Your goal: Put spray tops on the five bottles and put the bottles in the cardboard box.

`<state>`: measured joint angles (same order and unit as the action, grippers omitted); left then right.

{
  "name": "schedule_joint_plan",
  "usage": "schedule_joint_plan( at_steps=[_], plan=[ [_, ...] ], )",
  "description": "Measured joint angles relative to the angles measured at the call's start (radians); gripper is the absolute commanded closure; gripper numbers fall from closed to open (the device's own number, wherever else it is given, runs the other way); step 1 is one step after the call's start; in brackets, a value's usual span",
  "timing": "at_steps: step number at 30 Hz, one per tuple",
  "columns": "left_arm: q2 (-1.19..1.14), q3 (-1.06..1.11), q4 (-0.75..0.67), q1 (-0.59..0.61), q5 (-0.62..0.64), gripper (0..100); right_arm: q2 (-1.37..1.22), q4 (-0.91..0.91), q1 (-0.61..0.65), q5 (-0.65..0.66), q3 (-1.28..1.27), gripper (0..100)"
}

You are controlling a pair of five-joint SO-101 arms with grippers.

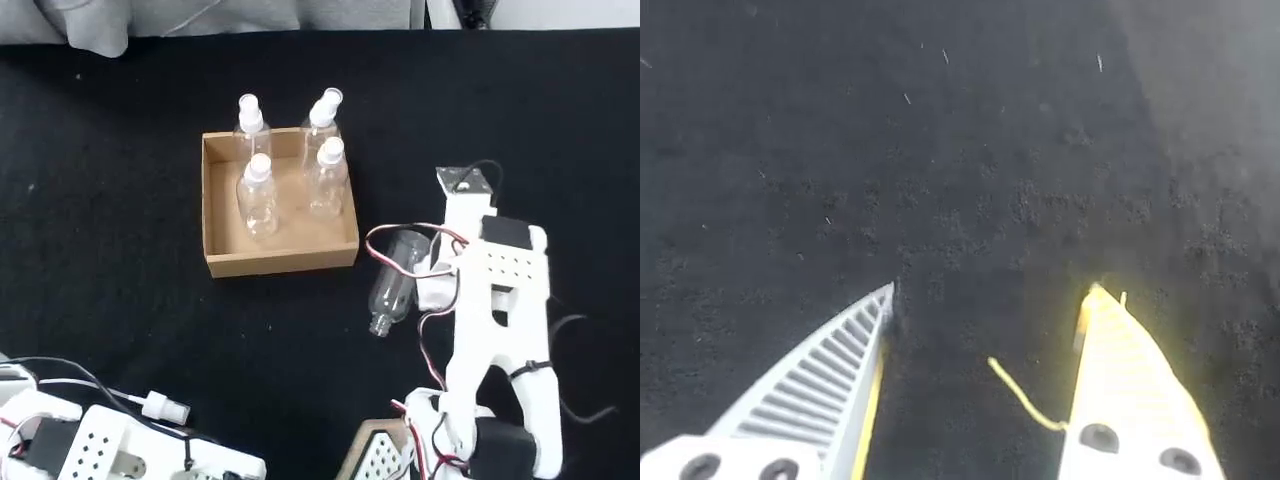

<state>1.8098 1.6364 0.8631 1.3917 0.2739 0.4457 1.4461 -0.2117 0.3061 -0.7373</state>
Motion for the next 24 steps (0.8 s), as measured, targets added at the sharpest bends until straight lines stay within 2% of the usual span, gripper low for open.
schedule_joint_plan(
  at_steps=[5, 11, 19, 24],
  plan=[
    [0.000, 0.021, -0.046, -0.003, 0.000, 73, 0.000, 0.104, -0.061, 0.166, 0.078, 56.0],
    [0.000, 0.021, -0.052, -0.003, 0.000, 73, 0.000, 0.127, -0.103, 0.295, 0.110, 56.0],
    [0.000, 0.021, -0.052, -0.003, 0.000, 73, 0.000, 0.160, -0.103, 0.442, 0.110, 56.0],
    [0.000, 0.021, -0.052, -0.003, 0.000, 73, 0.000, 0.160, -0.103, 0.473, 0.110, 56.0]
  ],
)
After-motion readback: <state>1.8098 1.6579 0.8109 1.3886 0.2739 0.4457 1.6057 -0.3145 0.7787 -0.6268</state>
